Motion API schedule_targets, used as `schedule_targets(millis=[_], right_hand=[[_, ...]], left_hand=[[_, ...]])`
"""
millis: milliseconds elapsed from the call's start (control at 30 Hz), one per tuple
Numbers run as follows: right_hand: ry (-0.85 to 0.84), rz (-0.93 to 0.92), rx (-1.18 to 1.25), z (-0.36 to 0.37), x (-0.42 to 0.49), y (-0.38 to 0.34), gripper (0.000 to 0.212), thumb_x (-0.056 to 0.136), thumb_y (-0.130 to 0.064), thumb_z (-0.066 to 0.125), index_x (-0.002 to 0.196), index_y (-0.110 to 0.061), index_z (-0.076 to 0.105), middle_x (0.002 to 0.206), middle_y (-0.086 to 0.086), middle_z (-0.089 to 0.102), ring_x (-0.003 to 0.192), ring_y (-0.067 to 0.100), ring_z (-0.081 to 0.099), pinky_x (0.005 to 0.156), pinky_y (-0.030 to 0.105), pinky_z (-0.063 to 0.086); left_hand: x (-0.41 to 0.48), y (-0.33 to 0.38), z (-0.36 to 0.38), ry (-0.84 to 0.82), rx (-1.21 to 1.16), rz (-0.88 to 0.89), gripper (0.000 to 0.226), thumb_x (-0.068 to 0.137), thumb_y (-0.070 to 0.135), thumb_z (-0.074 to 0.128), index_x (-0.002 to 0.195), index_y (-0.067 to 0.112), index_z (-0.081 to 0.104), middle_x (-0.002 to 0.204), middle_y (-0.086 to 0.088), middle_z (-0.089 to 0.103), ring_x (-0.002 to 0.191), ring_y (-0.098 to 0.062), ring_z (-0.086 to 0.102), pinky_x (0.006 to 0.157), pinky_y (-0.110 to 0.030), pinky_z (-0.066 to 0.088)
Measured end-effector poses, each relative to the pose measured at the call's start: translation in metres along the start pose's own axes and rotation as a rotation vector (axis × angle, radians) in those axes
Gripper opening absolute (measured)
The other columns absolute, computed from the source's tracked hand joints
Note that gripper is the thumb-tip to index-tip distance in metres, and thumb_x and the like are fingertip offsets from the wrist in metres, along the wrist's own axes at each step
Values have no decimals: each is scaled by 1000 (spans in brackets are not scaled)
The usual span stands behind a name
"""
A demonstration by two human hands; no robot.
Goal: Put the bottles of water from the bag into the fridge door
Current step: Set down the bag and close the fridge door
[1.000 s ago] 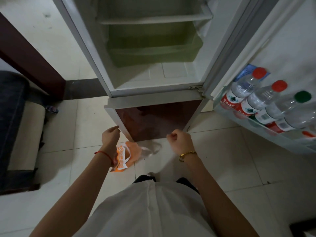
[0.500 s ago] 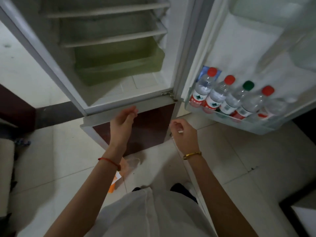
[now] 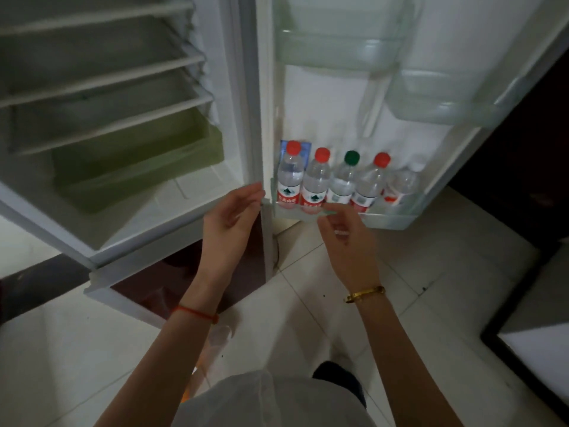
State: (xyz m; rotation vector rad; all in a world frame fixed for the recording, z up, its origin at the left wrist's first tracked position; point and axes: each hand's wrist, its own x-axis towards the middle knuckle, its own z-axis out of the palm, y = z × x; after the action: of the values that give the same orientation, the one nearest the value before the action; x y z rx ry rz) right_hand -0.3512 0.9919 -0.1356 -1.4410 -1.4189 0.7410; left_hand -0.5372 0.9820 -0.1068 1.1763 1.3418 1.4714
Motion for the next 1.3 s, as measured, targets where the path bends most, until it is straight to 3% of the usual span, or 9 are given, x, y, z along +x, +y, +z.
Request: schedule_targets(millis=[267, 433, 533, 667, 733, 800, 900, 1133, 1300], right_hand=[[107, -44, -23, -96, 42, 25, 21, 91, -23, 63, 113, -20, 63, 87, -16, 66, 82, -19, 59, 67, -3, 42], [159, -76, -36, -160, 80, 43, 25, 90, -23, 64, 115, -22, 62, 88, -14, 68, 83, -14, 62, 67, -3, 42], [210, -93, -14, -193, 102, 54, 26, 89, -26, 64, 115, -25, 62, 87, -21, 66, 82, -16, 61, 66, -4, 41], [297, -136, 26, -229, 133, 69, 29, 88, -32, 61, 117, -27, 60, 92, -20, 65, 83, -14, 60, 68, -3, 42], [297, -152, 0, -245, 152, 76, 33, 90, -36, 59, 122, -26, 56, 103, -16, 64, 91, -10, 59, 77, 4, 47], [260, -139, -27, -258, 172, 81, 38, 92, -37, 59, 128, -25, 53, 122, -10, 60, 109, 3, 57, 93, 25, 52], [189, -139, -76, -275, 200, 86, 49, 93, -37, 57, 138, -23, 45, 141, -4, 47, 129, 15, 44, 107, 43, 44], [112, -111, -25, -294, 247, 92, 65, 95, -40, 54, 151, -20, 27, 156, -2, 29, 145, 15, 22, 120, 36, 23], [40, -77, 26, -294, 269, 98, 73, 95, -43, 53, 154, -19, 20, 160, -3, 22, 149, 15, 18, 122, 37, 19]], left_hand=[[7, 24, 105, -86, -21, 154, 27, 93, 10, 61, 115, 22, 69, 116, -3, 73, 109, -11, 69, 85, -17, 51], [10, 39, 181, -102, 37, 212, 30, 93, 8, 60, 122, 15, 66, 115, 3, 73, 111, -10, 67, 98, -26, 51], [11, 47, 222, -89, 74, 280, 33, 93, 8, 59, 124, 17, 65, 113, 3, 73, 110, -8, 67, 99, -27, 51], [15, 56, 273, -69, 123, 353, 36, 92, 9, 60, 126, 17, 64, 120, 3, 69, 114, -14, 65, 99, -39, 53], [16, 62, 297, -53, 163, 410, 37, 91, 9, 60, 127, 17, 63, 123, 6, 66, 113, -12, 63, 94, -35, 54], [18, 67, 320, -29, 213, 464, 38, 90, 11, 60, 127, 18, 62, 124, 7, 64, 107, -11, 62, 86, -29, 55], [22, 73, 351, -24, 269, 515, 41, 90, 10, 59, 130, 19, 60, 125, 6, 61, 98, -11, 61, 80, -23, 54], [35, 76, 398, 33, 387, 530, 46, 91, 9, 56, 137, 15, 55, 135, 3, 57, 93, -12, 63, 79, -23, 55], [39, 68, 410, 100, 446, 476, 46, 91, 7, 56, 136, 15, 56, 135, 3, 57, 87, -5, 61, 73, -8, 50]])
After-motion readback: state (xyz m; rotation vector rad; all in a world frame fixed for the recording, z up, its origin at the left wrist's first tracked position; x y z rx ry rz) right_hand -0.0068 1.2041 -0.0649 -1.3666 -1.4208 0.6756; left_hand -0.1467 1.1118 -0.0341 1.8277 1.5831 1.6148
